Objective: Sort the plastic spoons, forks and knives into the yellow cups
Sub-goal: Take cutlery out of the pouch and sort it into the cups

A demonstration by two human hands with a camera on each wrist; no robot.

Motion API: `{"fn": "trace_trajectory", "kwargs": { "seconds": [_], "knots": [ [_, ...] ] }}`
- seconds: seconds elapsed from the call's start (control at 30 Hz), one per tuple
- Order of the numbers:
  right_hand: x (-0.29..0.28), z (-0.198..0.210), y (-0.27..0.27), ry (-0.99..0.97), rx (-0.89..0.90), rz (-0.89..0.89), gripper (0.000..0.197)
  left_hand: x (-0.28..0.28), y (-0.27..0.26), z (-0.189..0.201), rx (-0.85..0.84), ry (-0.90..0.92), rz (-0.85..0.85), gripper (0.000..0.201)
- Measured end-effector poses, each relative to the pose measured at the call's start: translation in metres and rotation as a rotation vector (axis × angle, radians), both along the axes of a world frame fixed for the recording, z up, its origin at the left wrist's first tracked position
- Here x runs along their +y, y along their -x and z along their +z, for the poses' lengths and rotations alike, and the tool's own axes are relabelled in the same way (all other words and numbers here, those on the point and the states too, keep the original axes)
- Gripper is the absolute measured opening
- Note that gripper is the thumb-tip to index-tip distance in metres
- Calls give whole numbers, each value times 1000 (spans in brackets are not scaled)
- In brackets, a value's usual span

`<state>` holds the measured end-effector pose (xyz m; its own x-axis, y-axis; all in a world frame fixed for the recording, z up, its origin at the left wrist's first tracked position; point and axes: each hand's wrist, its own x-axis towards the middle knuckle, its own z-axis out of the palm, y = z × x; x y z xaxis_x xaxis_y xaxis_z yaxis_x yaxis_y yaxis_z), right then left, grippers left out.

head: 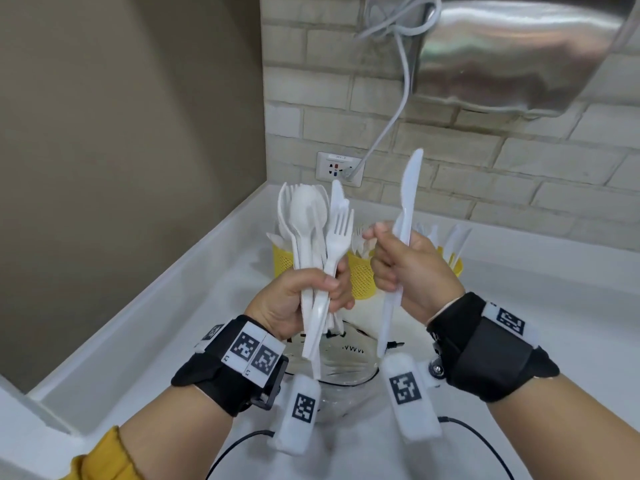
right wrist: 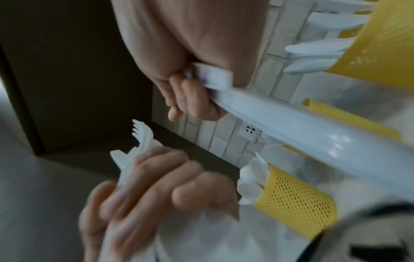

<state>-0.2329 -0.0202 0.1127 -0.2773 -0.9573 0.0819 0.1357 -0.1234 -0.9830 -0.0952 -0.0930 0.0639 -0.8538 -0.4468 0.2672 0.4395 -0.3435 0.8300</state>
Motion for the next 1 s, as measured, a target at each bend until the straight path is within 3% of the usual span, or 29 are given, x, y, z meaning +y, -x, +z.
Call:
{"fn": "trace_trajectory", "kwargs": {
  "seconds": [0.1,0.2,0.3,0.4,0.57,0.7,0.77,0.9,1.0],
  "knots": [
    [-5,9,-1,-27,73,110,13,3,0,-3,25,-26,-131,28],
    [-6,11,-6,-53,25,199,15,8,2,-6,70,-100,-183,28],
    [-8,11,-7,-18,-36,179,15,10,2,-9,78,-136,-179,28],
    [-11,13,-3,-19,74,126,7,10,0,-12,11,-96,-141,29],
    [-17,18,3,-20,251,5,18,14,-1,-12,-133,75,-76,13],
    [-25,22,11,80,137,-96,27,15,-3,-12,-143,28,-45,10],
    [-26,21,12,75,68,-24,26,14,-3,-11,-149,24,-43,6],
    [-26,12,7,-6,142,102,13,12,-5,-9,-140,30,-67,10],
    [-31,23,19,124,36,-86,16,8,-8,-10,-157,-6,-17,21]
  ]
}}
